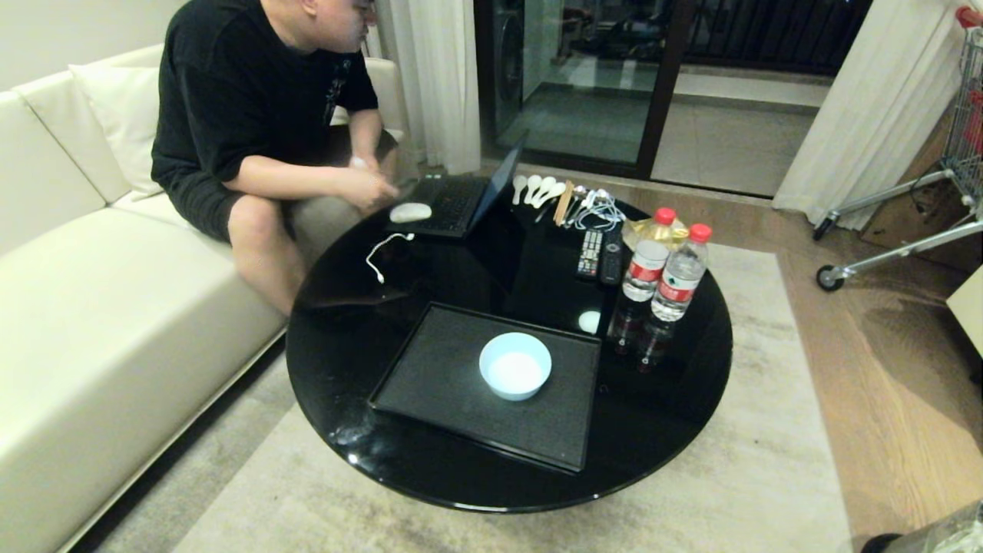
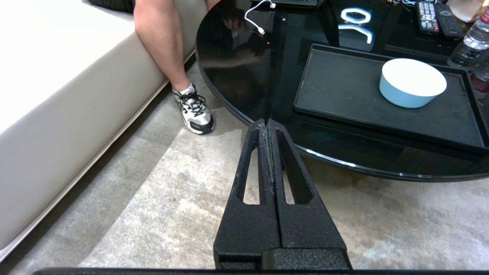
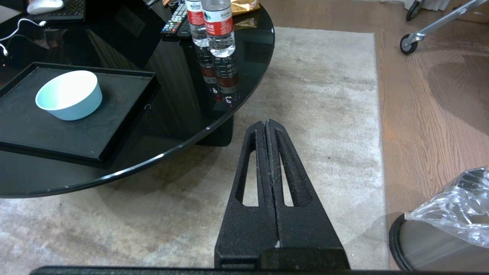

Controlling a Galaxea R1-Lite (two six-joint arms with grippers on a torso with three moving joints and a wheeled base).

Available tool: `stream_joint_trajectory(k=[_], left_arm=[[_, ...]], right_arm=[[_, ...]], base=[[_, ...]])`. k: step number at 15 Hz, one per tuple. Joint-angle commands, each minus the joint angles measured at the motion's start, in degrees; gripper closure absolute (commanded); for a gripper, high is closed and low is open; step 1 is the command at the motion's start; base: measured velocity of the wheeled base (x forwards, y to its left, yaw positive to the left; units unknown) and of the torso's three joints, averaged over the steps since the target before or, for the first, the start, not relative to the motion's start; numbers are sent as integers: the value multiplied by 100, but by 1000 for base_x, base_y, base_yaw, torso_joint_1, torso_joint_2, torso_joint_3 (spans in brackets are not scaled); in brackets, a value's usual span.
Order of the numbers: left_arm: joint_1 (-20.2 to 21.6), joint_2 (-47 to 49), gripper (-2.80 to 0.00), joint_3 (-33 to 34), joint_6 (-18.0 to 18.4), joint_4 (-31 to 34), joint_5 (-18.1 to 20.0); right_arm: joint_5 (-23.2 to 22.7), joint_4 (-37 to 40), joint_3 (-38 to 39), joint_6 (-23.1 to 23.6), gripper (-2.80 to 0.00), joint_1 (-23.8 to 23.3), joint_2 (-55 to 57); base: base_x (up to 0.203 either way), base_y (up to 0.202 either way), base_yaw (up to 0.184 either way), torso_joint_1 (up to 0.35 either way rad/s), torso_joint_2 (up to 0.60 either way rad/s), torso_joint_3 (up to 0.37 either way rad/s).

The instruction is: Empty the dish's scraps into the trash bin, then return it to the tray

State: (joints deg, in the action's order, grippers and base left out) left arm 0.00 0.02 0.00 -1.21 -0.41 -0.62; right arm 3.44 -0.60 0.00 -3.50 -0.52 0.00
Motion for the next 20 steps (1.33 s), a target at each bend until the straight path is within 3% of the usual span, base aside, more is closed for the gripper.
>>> stream_joint_trajectory(k=[1,20], left_arm=[[0,-2,0,0,-2,-2,1],[0,-2,0,0,-2,-2,1]], right_arm=[[4,-2,0,-2,0,0,0],[8,-2,0,7,0,0,0]], base=[[0,0,0,0,0,0],[0,0,0,0,0,0]])
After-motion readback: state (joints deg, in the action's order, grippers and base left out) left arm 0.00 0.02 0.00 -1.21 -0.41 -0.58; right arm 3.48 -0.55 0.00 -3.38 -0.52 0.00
